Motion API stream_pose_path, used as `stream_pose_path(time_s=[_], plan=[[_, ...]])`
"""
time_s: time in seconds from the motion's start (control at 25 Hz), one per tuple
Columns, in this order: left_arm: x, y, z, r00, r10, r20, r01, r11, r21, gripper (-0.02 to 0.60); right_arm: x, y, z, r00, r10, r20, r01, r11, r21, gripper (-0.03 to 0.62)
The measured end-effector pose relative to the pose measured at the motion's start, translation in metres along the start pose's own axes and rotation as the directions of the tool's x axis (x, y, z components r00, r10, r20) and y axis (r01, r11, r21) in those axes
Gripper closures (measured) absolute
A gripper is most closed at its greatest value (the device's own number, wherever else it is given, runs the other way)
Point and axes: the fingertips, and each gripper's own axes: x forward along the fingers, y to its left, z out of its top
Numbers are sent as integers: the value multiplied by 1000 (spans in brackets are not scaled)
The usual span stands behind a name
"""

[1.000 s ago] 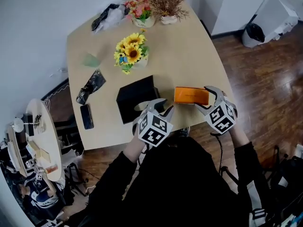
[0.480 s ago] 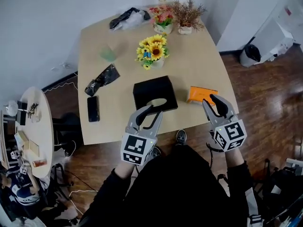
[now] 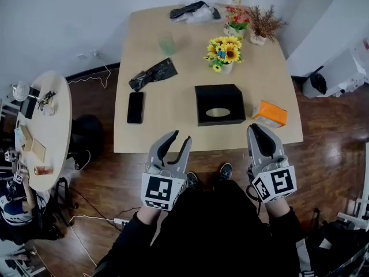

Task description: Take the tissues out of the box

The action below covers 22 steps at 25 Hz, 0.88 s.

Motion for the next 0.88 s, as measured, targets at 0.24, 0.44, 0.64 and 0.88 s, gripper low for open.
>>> stream_pose_path(time_s=[0.24, 0.44, 0.64, 0.88], plan=[[-27, 4, 21, 994, 84, 67, -85, 996, 6, 471, 4, 30, 20, 995, 93, 42, -92, 995, -25, 572], [-28, -3, 39, 988, 128, 92, -131, 991, 30, 472, -3, 22, 35, 989, 128, 79, -125, 991, -36, 576], [-28, -12, 54, 979, 165, 116, -174, 982, 69, 471, -11, 1, 40, 988, 119, 100, -120, 993, 6, 583], [-25, -22, 63, 976, 180, 119, -191, 978, 84, 472, -15, -10, 39, 987, 124, 106, -127, 992, 19, 583]])
